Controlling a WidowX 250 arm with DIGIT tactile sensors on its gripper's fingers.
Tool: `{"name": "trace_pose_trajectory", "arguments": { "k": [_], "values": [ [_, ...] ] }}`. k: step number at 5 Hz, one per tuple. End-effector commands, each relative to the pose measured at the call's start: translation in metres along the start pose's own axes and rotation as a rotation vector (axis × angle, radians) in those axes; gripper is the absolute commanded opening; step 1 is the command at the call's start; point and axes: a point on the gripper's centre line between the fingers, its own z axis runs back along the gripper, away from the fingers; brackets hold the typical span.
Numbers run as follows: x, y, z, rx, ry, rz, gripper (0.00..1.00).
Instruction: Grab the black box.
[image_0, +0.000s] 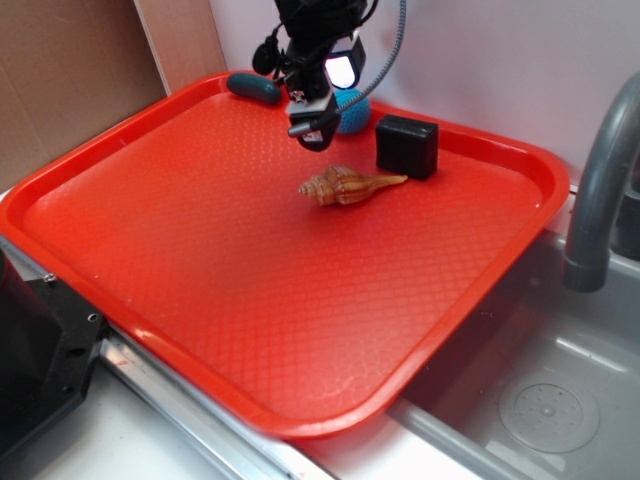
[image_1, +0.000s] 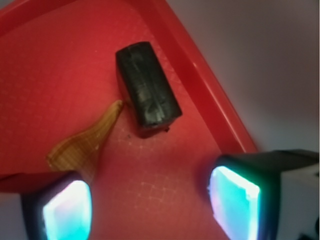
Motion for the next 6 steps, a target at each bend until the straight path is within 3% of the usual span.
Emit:
{"name": "trace_pose_trajectory", "arguments": {
  "k": [1,2,3,4,5,6],
  "values": [
    [0.015,-0.007,0.014,0.051,-0.03,-0.006,1.0],
    [0.035,-0.02,-0.001,0.002,-0.016,-0.079,1.0],
    [0.041,-0.025,-0.008,-0.005,-0.014,-0.097,1.0],
    [0.049,-0.015,-0.02,0.004,-0.032,-0.106,1.0],
    [0.052,-0.008,-0.025,0.018,-0.011,-0.111,1.0],
    [0.049,-0.01,0.003,0.08,-0.037,-0.097,1.0]
  ]
}}
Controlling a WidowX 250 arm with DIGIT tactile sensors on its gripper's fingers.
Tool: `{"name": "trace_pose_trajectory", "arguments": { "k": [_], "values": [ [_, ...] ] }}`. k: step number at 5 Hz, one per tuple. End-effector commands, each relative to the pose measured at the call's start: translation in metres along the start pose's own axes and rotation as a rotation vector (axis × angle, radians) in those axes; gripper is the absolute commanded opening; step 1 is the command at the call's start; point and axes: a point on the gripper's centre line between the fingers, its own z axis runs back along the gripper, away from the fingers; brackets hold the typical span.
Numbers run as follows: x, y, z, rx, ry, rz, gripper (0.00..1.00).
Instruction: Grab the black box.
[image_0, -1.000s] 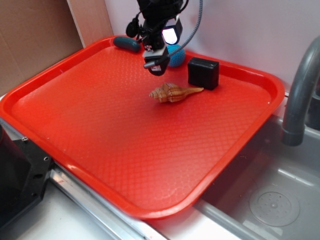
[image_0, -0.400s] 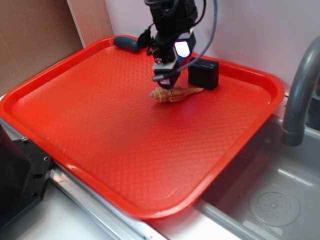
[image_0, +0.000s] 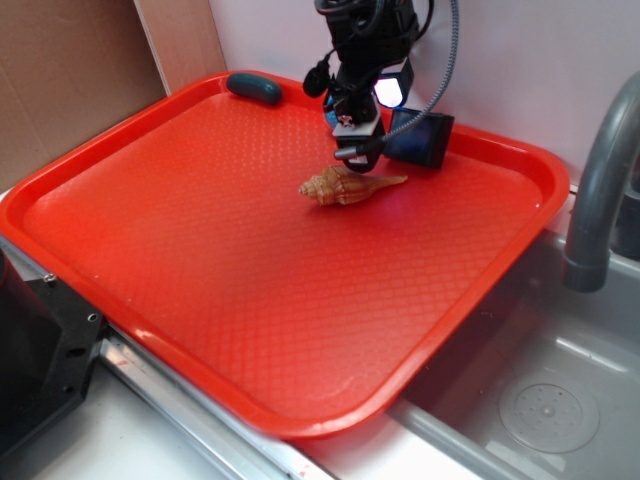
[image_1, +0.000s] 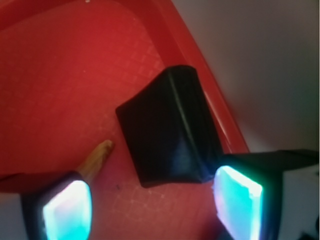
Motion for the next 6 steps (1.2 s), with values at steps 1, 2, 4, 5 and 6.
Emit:
{"name": "trace_pose_trajectory", "arguments": {
  "k": [1,2,4,5,6],
  "values": [
    [0.015,-0.012,0.059,0.149,-0.074,0.002,1.0],
    [0.018,-0.018,0.069,0.159,-0.095,-0.015,1.0],
    [0.027,-0.004,0.041,0.185,-0.086,-0.021,1.0],
    [0.033,0.001,0.022,0.19,-0.091,-0.023,1.0],
    [0.034,0.003,0.009,0.172,-0.104,-0.018,1.0]
  ]
}}
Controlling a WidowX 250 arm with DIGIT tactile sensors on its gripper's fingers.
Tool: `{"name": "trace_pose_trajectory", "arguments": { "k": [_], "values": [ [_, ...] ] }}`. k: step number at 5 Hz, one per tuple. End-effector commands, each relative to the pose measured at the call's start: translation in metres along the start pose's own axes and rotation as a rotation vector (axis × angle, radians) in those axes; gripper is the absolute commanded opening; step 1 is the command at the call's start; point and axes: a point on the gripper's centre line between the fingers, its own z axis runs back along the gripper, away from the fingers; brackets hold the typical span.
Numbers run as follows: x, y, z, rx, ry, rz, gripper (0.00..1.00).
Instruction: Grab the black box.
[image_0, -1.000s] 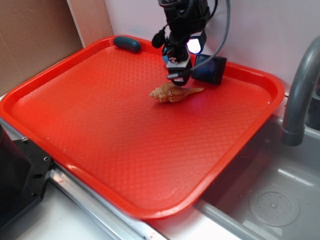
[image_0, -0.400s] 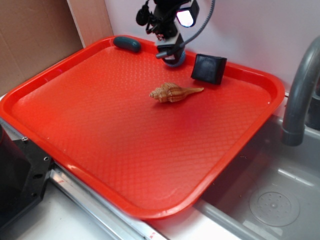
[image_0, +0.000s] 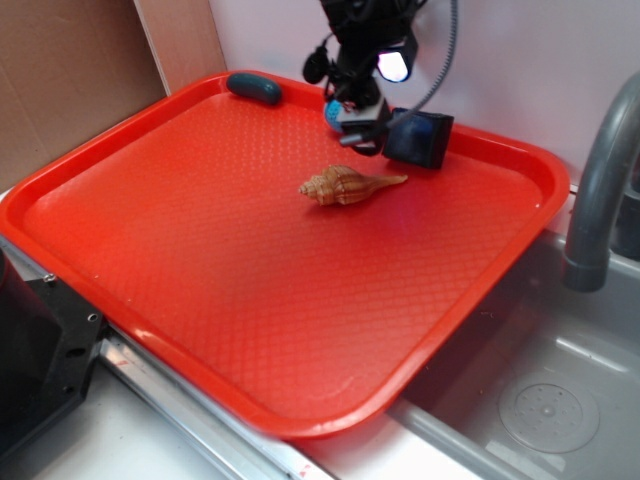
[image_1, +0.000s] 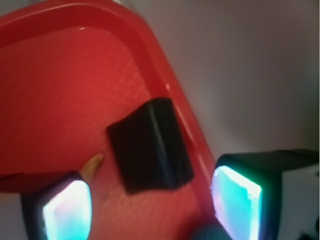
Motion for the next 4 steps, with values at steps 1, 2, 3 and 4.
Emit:
{"name": "trace_pose_trajectory", "arguments": {
  "k": [1,2,3,4],
  "values": [
    [0.022,0.001,-0.012,0.032,-0.073,0.017,1.0],
    [0.016,-0.001,-0.014,0.017,-0.075,0.063,0.0],
    [0.009,-0.02,0.006,-0.041,-0.062,0.086,0.0],
    [0.01,-0.032,0.032,-0.051,-0.102,0.101,0.0]
  ]
}}
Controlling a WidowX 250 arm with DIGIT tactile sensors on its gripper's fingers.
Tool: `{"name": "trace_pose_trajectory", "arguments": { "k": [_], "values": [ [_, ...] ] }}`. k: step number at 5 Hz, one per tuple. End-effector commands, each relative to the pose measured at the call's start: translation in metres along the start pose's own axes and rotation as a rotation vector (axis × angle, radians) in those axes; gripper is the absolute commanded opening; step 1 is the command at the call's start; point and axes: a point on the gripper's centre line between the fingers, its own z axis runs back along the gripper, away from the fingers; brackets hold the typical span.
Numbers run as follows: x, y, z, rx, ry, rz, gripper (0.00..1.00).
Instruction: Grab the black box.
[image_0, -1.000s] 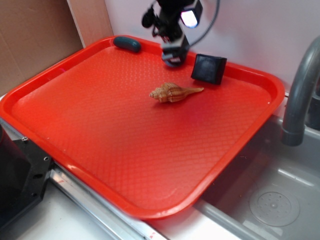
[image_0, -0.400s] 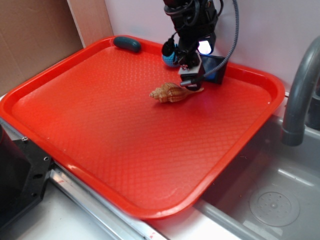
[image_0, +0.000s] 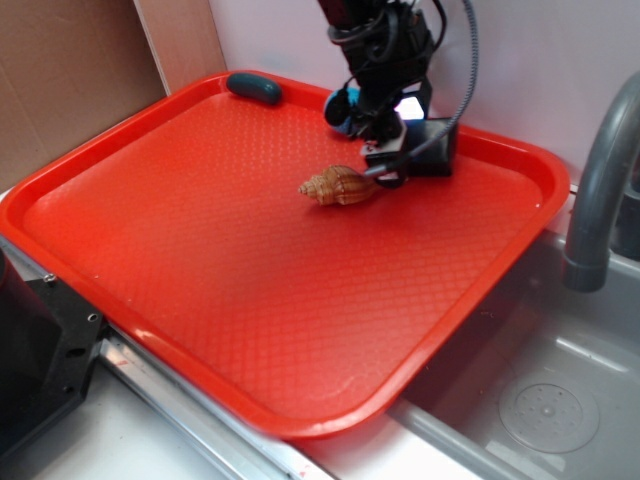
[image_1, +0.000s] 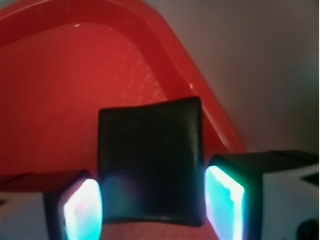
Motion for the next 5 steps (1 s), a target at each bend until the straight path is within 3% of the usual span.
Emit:
{"name": "trace_pose_trajectory", "arguments": {
  "k": [1,2,3,4,5],
  "values": [
    [0.023,-0.027,0.054,0.055,-0.103,0.008,0.0],
    [0.031,-0.028,0.061,0.039,-0.112,0.032,0.0],
    [0.03,-0.01,0.046,0.067,-0.043,0.157,1.0],
    [0.018,0.01,0.034,0.082,-0.018,0.217,1.0],
    [0.005,0.025,0.021,0.022,-0.056,0.294,1.0]
  ]
}}
